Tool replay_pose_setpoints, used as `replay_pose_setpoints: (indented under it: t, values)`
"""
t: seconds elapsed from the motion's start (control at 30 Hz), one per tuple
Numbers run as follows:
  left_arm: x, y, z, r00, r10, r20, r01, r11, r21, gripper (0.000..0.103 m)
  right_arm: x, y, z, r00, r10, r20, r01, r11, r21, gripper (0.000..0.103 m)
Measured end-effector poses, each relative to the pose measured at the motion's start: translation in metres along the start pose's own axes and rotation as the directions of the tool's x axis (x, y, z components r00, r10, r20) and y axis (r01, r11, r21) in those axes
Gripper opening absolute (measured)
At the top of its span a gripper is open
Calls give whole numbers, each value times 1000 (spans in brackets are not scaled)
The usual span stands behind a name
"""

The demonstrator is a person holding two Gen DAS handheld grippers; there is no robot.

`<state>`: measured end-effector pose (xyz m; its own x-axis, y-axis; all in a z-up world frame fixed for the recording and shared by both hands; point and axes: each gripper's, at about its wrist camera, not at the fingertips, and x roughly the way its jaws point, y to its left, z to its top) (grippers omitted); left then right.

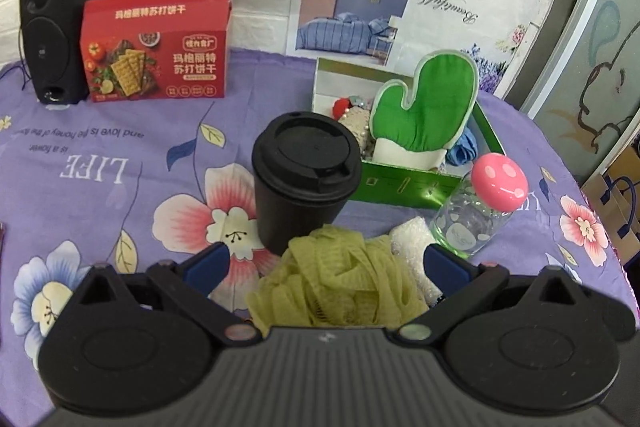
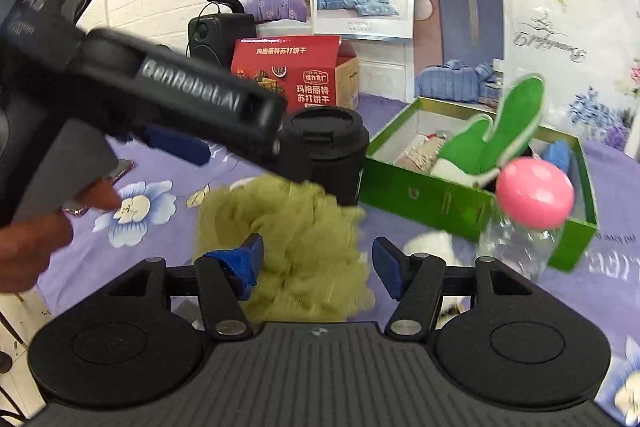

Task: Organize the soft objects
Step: 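Move both tools back to the yellow-green mesh sponge on the table, then close both grippers on the yellow-green mesh sponge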

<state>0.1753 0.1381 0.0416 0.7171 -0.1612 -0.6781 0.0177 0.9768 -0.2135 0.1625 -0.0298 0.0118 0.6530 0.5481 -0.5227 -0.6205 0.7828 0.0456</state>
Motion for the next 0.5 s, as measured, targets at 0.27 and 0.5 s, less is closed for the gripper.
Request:
replay_pose_setpoints:
  t: [0.27, 0.5]
  values:
    - [37, 0, -18, 992, -22, -127, 23, 1000, 9, 103, 33, -8, -19, 991, 132, -29, -127, 985, 118, 53]
    - [47, 17, -29, 981, -29, -190, 19, 999, -50, 94, 44, -8, -30, 981, 189, -39, -177, 962, 207, 63]
